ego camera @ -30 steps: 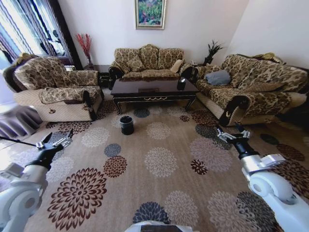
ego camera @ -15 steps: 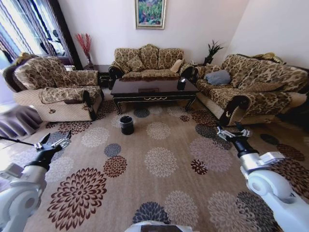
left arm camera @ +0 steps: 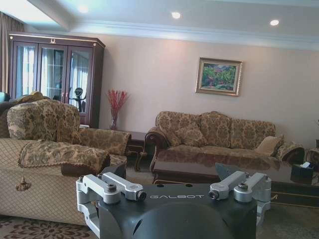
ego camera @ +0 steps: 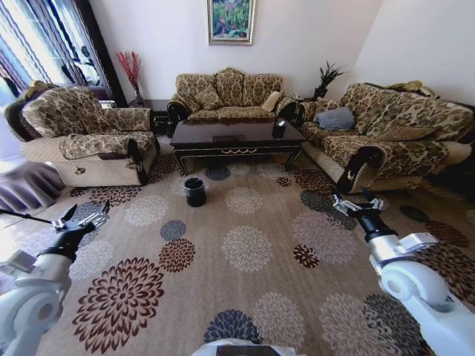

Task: Move to the front of the table and pick up the trash from the floor, then place it into the trash bin.

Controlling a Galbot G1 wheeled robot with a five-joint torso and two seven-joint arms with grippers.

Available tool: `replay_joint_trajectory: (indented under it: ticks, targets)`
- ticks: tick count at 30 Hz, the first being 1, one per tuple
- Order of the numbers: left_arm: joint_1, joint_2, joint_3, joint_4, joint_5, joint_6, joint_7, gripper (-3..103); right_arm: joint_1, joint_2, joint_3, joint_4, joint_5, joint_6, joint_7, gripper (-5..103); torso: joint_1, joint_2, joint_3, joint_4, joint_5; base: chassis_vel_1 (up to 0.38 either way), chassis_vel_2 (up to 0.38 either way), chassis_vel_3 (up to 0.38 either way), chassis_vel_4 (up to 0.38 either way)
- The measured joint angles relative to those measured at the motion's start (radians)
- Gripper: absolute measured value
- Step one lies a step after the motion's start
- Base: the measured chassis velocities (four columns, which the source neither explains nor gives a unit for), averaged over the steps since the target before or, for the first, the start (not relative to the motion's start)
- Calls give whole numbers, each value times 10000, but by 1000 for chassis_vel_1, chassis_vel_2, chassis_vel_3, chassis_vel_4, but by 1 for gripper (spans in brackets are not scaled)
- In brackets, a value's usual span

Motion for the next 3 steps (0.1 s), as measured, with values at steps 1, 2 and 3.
replay_joint_trajectory:
  ticks: [1,2,3]
  targets:
    - [0,0,0,0,0,0,0,100,0,0,0,-1,0,0,-1,100,-1,-1,0,0,0,0,0,0,0]
    - [1,0,0,0,0,0,-2,100,0,0,0,-2,0,0,-3,100,-2,-2,-1,0,0,0,0,0,0]
    - [0,0,0,0,0,0,-3,100,0,0,0,-2,0,0,-3,100,-1,-3,-2,0,0,0,0,0,0]
